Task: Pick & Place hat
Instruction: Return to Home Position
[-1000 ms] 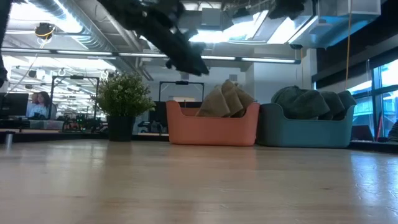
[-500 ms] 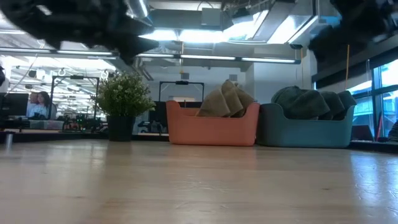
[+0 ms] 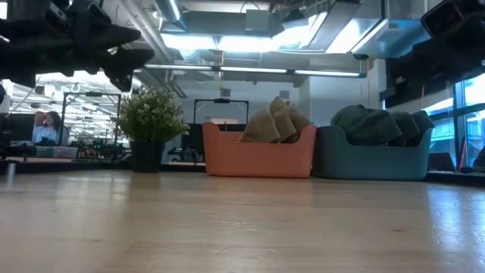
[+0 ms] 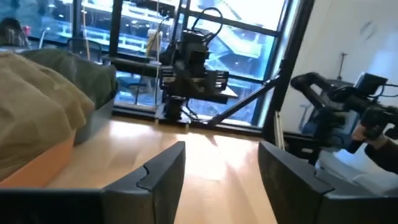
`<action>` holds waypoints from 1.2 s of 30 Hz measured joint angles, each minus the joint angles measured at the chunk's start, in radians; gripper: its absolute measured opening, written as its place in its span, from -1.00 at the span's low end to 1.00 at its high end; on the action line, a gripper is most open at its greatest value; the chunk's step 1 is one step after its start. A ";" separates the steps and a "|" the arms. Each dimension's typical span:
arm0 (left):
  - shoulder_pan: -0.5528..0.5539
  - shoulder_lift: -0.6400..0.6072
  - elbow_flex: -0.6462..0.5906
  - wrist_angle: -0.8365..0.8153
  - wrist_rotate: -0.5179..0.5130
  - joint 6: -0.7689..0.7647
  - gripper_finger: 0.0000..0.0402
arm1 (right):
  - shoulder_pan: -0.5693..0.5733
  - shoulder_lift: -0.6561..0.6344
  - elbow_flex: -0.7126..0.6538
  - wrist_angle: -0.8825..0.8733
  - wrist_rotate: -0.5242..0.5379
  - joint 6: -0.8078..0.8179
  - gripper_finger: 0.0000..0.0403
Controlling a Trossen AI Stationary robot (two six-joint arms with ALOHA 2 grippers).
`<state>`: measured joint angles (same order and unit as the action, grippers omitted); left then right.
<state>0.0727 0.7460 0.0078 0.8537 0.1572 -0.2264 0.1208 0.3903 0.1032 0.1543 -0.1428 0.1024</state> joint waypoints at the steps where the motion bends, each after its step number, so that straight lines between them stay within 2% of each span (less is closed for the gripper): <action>1: 0.003 0.000 0.000 0.001 0.001 0.001 -0.02 | -0.003 -0.021 0.000 -0.010 0.000 -0.001 -0.14; 9: 0.052 -0.074 0.000 -0.053 0.052 0.003 -0.02 | -0.011 -0.166 0.000 -0.135 0.000 0.003 -0.14; 20: 0.140 -0.311 0.000 -0.312 0.046 -0.021 -0.02 | -0.020 -0.390 0.000 -0.320 0.055 0.002 -0.14; 31: 0.196 -0.545 0.000 -0.561 0.043 -0.010 -0.02 | -0.020 -0.390 0.000 -0.353 0.097 -0.026 -0.14; 36: 0.232 -0.648 0.000 -0.643 0.044 -0.013 -0.02 | -0.020 -0.390 -0.048 -0.266 0.097 -0.050 -0.14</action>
<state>0.3043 0.0983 0.0078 0.2103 0.2012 -0.2390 0.1009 0.0006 0.0552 -0.1120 -0.0454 0.0521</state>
